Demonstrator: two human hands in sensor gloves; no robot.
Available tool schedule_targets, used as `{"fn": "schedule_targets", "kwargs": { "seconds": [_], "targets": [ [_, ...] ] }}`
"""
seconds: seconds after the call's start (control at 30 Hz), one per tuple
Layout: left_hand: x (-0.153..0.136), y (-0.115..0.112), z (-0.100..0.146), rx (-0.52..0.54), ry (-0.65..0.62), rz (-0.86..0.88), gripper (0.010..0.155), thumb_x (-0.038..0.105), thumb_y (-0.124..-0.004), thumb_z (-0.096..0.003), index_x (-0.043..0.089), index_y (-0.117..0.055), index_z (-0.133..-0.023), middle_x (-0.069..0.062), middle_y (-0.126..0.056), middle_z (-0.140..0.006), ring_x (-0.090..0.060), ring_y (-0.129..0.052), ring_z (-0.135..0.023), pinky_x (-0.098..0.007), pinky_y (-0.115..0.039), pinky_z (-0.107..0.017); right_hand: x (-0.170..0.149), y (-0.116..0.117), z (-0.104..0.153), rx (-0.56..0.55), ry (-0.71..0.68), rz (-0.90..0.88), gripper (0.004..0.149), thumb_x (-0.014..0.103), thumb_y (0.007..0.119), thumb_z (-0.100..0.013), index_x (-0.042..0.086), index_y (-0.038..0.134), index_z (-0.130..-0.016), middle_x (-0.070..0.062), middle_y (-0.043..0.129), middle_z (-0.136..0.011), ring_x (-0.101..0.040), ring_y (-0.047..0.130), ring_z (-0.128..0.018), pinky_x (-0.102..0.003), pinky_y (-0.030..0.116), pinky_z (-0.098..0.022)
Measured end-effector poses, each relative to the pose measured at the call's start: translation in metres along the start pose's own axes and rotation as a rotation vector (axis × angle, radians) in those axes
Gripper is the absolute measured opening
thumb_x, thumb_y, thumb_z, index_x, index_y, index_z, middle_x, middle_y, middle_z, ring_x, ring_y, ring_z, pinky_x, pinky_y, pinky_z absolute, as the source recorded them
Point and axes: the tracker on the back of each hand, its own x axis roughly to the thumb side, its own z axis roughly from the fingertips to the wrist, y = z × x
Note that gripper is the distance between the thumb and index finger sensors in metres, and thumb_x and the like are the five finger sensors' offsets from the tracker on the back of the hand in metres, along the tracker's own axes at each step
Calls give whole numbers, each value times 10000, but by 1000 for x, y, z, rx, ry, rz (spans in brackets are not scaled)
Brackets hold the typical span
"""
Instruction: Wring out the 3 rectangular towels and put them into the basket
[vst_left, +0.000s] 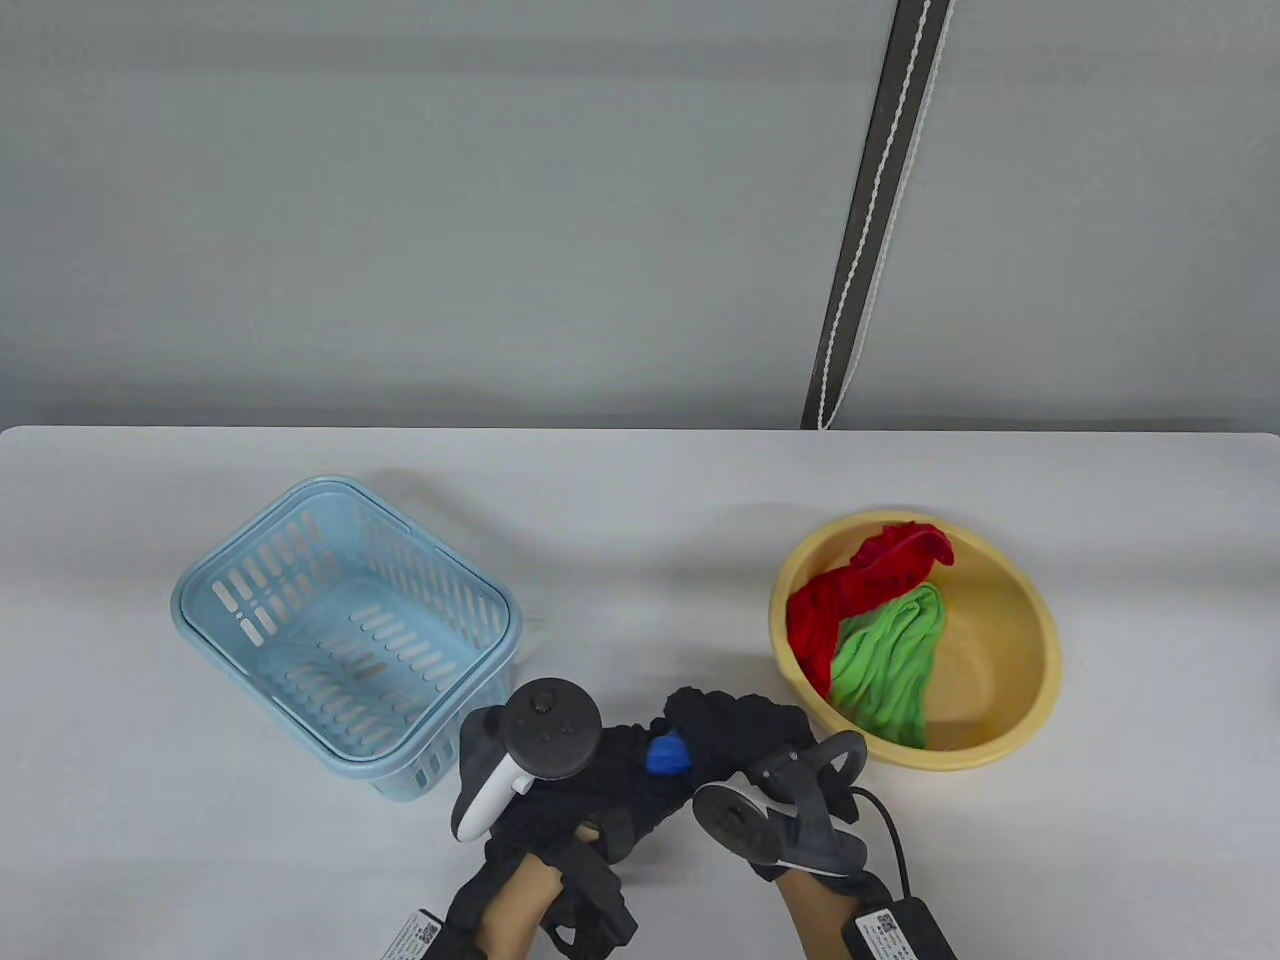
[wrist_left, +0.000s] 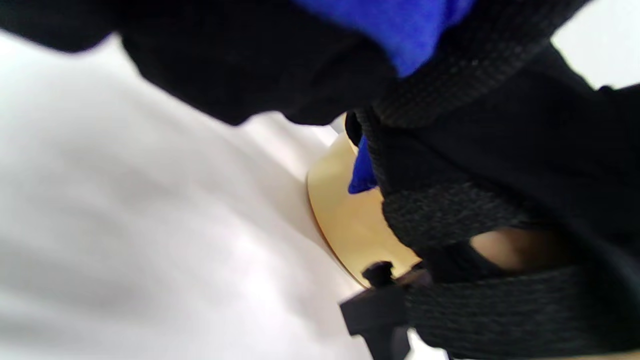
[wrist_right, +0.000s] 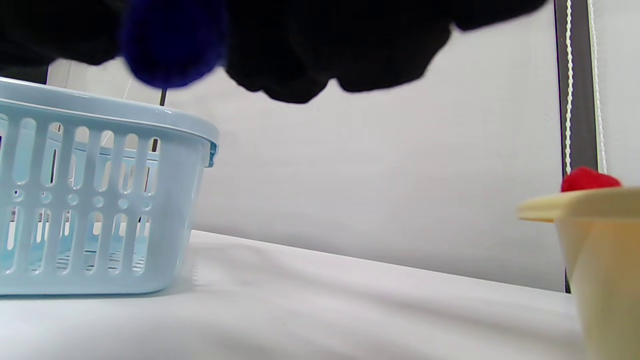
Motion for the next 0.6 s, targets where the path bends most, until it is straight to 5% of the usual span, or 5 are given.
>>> {"fn": "schedule_targets", "kwargs": {
  "seconds": [0.37, 0.6],
  "targets": [
    [-21, -10, -5, -249, -36, 556, 450, 498, -886, -534, 69, -880, -672, 28, -1024, -304, -156, -991, -38, -379, -907, -41, 5, -11, -3, -93, -20, -22, 420, 520, 713, -563, 157, 761, -770, -19, 956, -436, -211, 942, -182, -394, 818, -146],
    [-19, -19, -4, -376, -93, 717, 436, 511, -848, -556, 86, -884, -650, 46, -1012, -286, -152, -978, -30, -379, -901, -37, 8, -18, -1, -184, -42, -2, 423, 521, 679, -583, 155, 725, -791, -19, 943, -465, -215, 942, -208, -397, 818, -169]
  ]
}}
